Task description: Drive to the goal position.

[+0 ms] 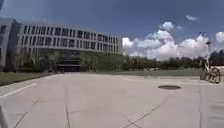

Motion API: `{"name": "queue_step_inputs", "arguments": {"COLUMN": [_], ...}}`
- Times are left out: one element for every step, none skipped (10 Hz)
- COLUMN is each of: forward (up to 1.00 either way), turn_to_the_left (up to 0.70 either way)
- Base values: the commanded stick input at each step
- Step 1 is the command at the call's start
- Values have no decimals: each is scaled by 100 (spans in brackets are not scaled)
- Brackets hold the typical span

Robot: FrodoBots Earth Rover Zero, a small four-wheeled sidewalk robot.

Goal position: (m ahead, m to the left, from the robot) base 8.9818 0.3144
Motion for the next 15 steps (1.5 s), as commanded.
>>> {"name": "queue_step_inputs", "arguments": {"forward": [100, 100, 100, 100, 100, 100, 100, 100, 100, 100, 100, 100, 100, 100, 100], "turn_to_the_left": [-27, -27, -27, -27, -27, -27, -27, -27, -27, -27, -27, -27, -27, -27, -27]}}
